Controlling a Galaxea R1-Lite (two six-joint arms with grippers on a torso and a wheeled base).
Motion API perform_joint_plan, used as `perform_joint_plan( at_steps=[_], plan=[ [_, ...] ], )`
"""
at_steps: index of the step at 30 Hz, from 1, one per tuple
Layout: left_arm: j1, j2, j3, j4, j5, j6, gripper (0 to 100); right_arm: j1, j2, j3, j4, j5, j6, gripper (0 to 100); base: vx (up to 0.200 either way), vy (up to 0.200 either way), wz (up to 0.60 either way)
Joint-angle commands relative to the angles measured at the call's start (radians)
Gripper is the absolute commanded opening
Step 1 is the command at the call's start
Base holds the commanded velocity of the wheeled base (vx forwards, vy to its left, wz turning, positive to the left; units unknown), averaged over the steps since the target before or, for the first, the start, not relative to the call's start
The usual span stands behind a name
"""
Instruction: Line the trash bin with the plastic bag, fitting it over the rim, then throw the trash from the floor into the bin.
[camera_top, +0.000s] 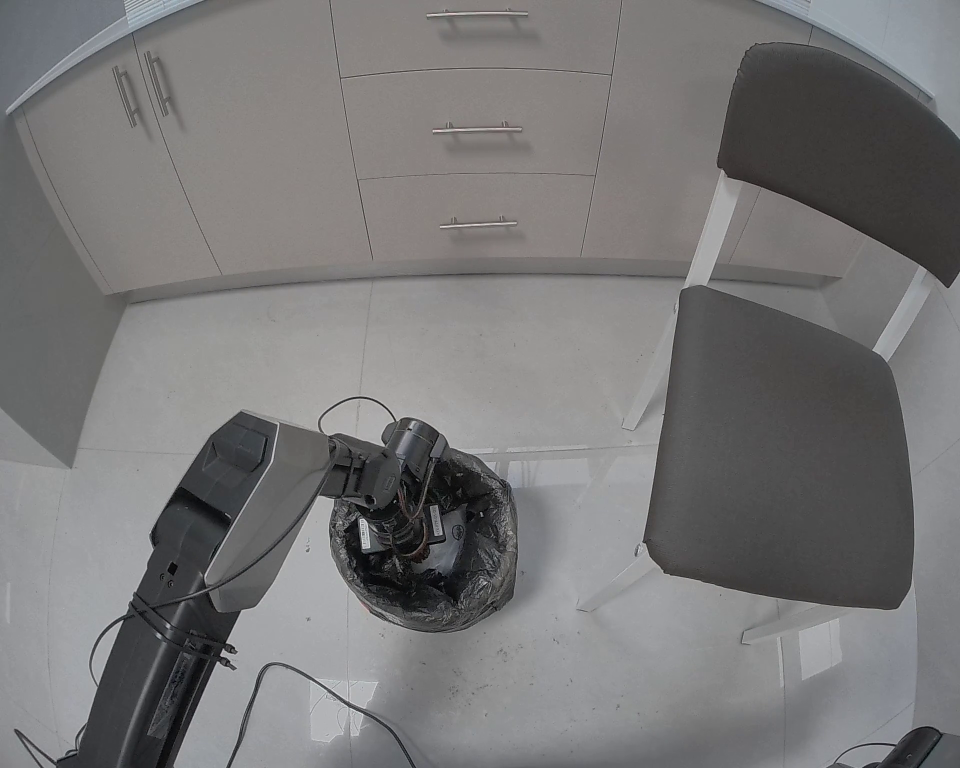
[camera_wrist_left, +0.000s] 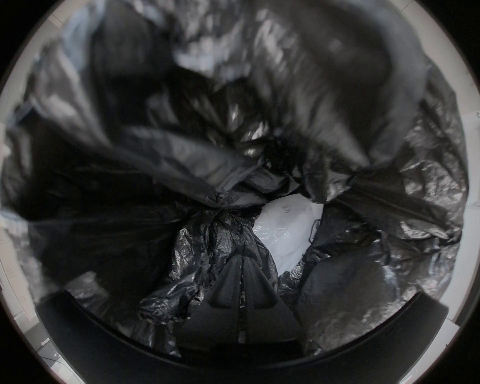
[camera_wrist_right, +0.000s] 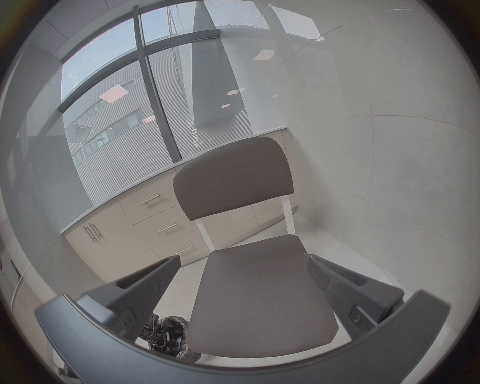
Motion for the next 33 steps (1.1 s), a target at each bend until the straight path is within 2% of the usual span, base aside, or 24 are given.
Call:
perform_joint_plan(
  at_steps=[1, 17, 26, 29, 33],
  plan=[
    [0.002, 0.062, 0.0, -0.032, 0.0, 0.006, 0, -0.001, -0.011, 0.002, 0.001, 0.0, 0.0, 100, 0.0, 0.0, 0.0],
    [0.014, 0.062, 0.0, -0.055, 0.002, 0.01, 0, -0.004, -0.031, 0.011, 0.001, 0.015, 0.021, 100, 0.0, 0.0, 0.0],
    [-0.032, -0.274, 0.0, 0.083, 0.088, 0.013, 0, -0.007, -0.072, 0.039, 0.001, 0.026, 0.018, 100, 0.0, 0.0, 0.0],
    [-0.05, -0.453, 0.0, 0.185, 0.088, 0.076, 0, -0.048, -0.114, 0.073, 0.004, 0.015, -0.017, 100, 0.0, 0.0, 0.0],
    [-0.035, -0.553, 0.0, 0.241, 0.089, 0.128, 0, -0.114, -0.224, 0.119, 0.014, 0.012, -0.106, 100, 0.0, 0.0, 0.0]
  ],
)
